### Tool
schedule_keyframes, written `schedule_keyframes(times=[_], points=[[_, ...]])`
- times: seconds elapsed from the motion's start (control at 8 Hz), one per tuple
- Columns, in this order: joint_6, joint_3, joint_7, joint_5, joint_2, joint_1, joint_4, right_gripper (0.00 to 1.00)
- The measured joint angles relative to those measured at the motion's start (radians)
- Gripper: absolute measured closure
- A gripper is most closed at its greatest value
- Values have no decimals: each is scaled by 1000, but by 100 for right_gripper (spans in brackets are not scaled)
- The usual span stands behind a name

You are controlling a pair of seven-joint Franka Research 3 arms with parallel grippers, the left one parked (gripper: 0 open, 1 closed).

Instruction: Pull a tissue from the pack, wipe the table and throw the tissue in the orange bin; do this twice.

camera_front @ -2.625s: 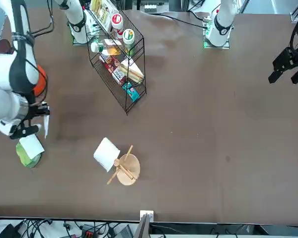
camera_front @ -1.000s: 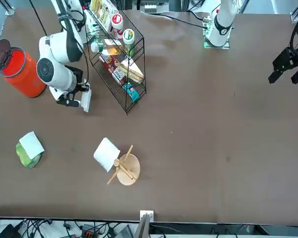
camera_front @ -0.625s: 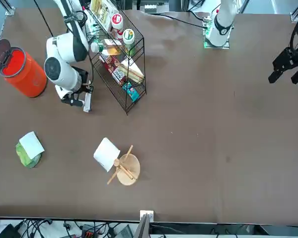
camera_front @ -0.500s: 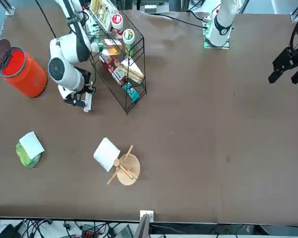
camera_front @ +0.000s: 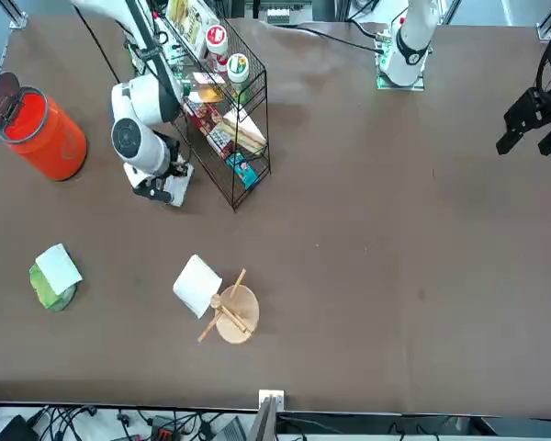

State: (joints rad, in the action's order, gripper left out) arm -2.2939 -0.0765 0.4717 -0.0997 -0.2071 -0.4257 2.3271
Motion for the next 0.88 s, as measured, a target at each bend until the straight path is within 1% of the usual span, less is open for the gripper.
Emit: schedule_keyframes(times=[0.5, 0.88], points=[[18, -1, 8, 0, 4, -1, 0, 99], [33, -8, -27, 0, 3, 7, 31, 99]])
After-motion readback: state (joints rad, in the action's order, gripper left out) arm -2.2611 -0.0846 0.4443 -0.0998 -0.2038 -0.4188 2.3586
